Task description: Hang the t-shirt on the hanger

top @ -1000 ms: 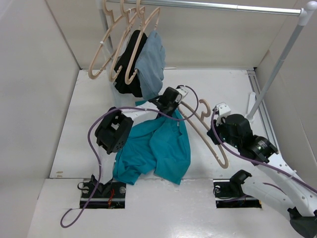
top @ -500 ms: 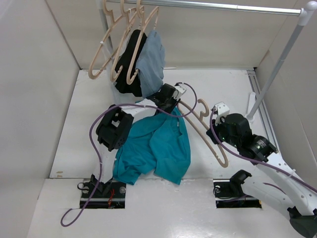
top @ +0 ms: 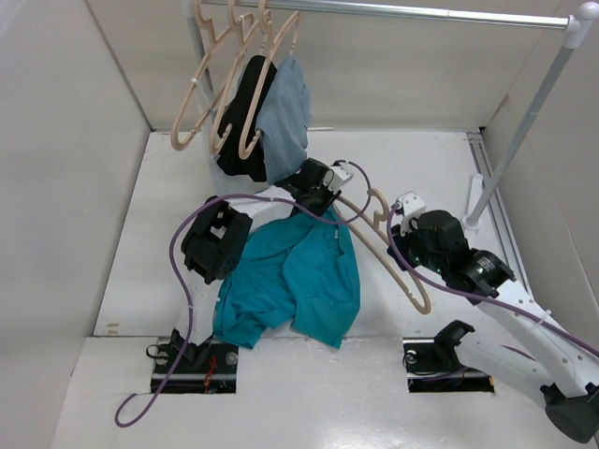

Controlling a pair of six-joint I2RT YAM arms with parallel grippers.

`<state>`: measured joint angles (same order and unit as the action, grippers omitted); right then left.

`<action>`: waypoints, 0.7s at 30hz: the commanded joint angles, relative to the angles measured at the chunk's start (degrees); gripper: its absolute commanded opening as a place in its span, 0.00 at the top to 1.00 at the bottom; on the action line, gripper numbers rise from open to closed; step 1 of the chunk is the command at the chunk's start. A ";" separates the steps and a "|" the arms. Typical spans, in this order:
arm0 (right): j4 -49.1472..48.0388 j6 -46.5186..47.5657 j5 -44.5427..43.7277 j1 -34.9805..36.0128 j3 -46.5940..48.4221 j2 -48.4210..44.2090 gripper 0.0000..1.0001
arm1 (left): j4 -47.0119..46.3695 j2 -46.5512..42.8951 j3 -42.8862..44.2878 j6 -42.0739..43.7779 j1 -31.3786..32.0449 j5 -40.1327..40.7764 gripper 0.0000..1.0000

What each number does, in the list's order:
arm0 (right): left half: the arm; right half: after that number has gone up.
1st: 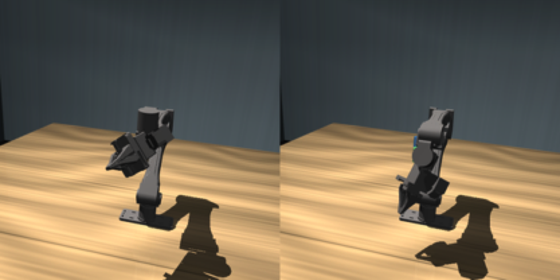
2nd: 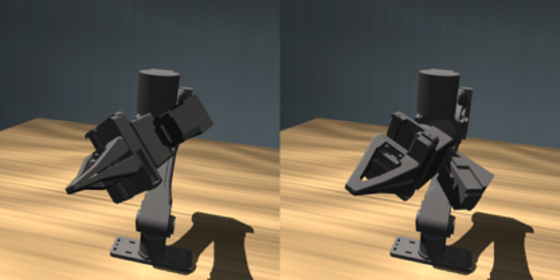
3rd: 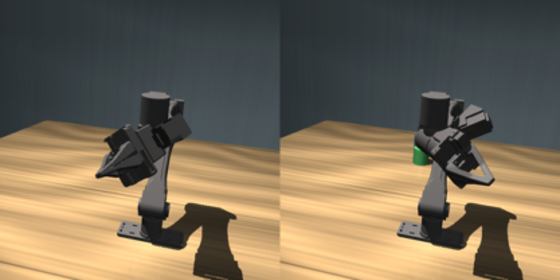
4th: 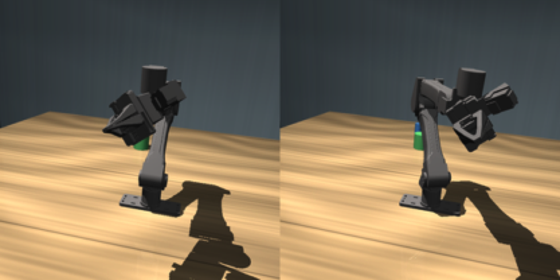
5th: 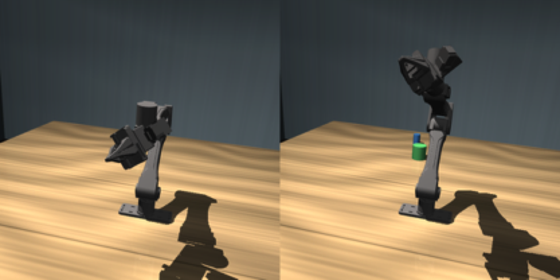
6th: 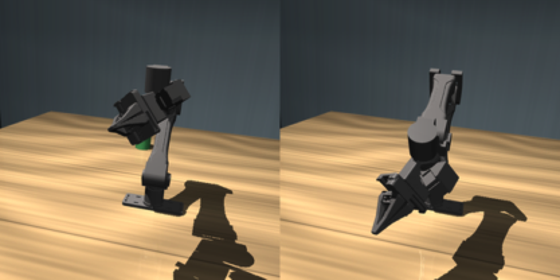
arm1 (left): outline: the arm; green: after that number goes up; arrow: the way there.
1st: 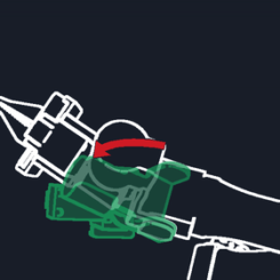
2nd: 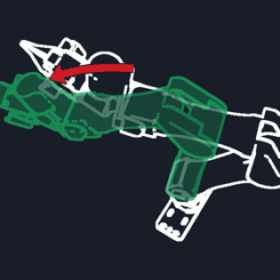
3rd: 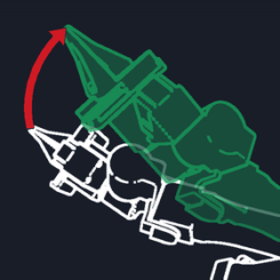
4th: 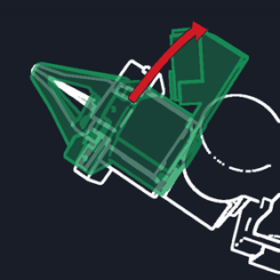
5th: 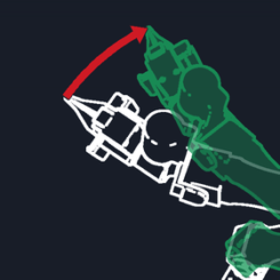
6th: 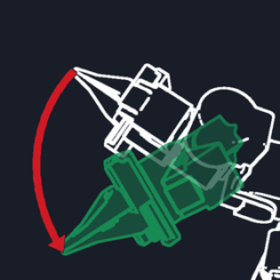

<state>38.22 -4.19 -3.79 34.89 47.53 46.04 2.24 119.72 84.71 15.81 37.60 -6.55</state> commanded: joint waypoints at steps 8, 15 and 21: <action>-4.64 1.02 0.54 -0.18 3.01 -0.34 1.00 | -2.15 -0.63 -0.16 2.56 0.01 0.57 0.71; -4.03 1.02 0.54 -0.18 3.01 -0.34 1.00 | -2.15 -0.10 1.34 2.56 0.01 -1.10 0.71; -4.03 1.02 0.54 -0.18 3.01 0.80 1.00 | -1.54 -1.68 1.34 3.17 0.54 -1.80 0.60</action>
<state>38.28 -3.81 -3.81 34.89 47.53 46.74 1.48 119.96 83.85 17.96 37.69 -7.16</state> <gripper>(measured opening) 0.122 0.375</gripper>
